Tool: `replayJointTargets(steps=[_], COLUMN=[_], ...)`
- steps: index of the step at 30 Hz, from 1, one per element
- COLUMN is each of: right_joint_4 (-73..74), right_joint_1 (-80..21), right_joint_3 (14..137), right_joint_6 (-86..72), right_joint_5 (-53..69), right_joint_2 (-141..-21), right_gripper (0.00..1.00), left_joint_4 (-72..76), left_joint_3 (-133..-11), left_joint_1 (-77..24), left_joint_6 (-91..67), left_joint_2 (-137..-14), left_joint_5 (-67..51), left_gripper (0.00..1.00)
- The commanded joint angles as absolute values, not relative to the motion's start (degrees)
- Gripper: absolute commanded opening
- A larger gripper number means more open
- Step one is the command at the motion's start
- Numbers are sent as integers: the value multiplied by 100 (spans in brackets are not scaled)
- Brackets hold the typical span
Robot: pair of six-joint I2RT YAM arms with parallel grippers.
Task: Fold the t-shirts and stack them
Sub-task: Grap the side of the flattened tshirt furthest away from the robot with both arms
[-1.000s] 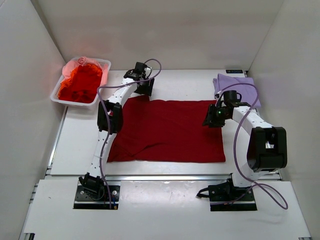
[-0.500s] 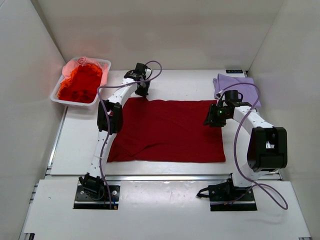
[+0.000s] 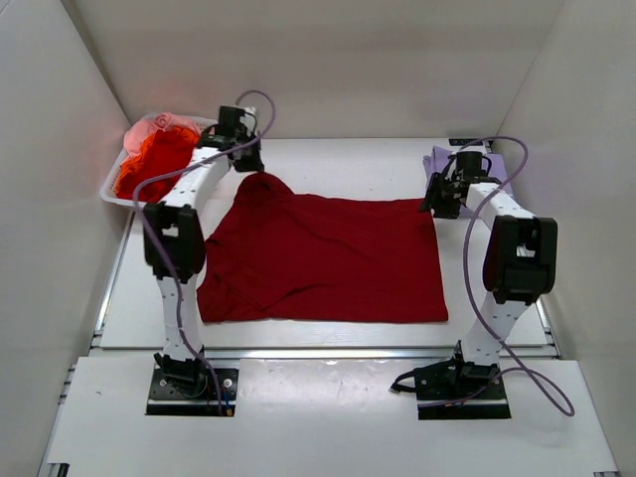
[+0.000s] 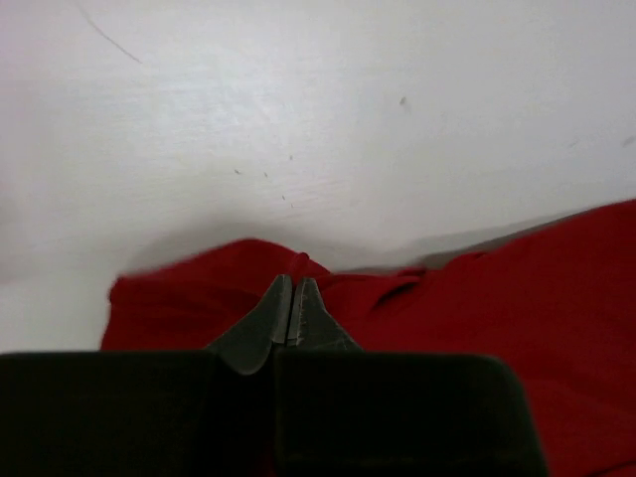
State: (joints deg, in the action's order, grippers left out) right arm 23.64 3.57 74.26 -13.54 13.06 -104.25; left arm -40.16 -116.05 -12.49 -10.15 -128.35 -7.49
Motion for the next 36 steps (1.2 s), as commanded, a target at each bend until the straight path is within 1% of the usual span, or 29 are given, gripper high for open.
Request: replayJointTargets(steps=[1,5,8,13,16,23,25,26,27,28,30,31,33,36], right_joint_4=[2328,2443,2417,3101,3365,3506,3568,3603,3612,3621,3604,3595,3464,3218], right_joint_1=[404,378,247,211,158,97,97,79,97,97,123,114,105,114], right_joint_3=[8013,8585,8981,10176,10554,10573,10651,10670,10670,10687,10705,10705,10600,10337], right_joint_6=[-1257,-1292,-1327,-1266,-1248,-1292,-1301,-1266,-1266,-1283,-1222,-1230,-1178,-1090], right_joint_5=[923,923,704,519,466,361,352,334,325,325,246,185,1,61], right_joint_2=[-10966,-11451,-11820,-12585,-12954,-13043,-13122,-13148,-13140,-13166,-13157,-13201,-13087,-12824], right_gripper=[44,43,45,46,45,40,32,30,23,12,2,0,0,0], left_joint_4=[-2725,-3023,-2998,-2944,-2892,-2865,-2874,-2857,-2874,-2839,-2848,-2865,-2874,-2716], left_joint_3=[-10996,-11267,-11224,-11092,-11004,-10969,-10969,-10969,-10934,-10899,-10872,-10768,-10670,-10188], left_joint_1=[-1081,-1063,-1046,-1064,-959,-879,-853,-835,-835,-809,-747,-721,-642,-598], left_joint_6=[-1397,-1292,-1292,-1274,-1274,-1292,-1301,-1301,-1309,-1283,-1292,-1309,-1353,-1415], left_joint_2=[-11542,-11698,-11768,-11690,-11637,-11663,-11645,-11663,-11654,-11619,-11558,-11558,-11418,-11058], left_joint_5=[-993,-1116,-1221,-1178,-1204,-1222,-1265,-1248,-1222,-1248,-1222,-1230,-1265,-1414], left_gripper=[0,0,0,0,0,0,0,0,0,0,0,0,0,0])
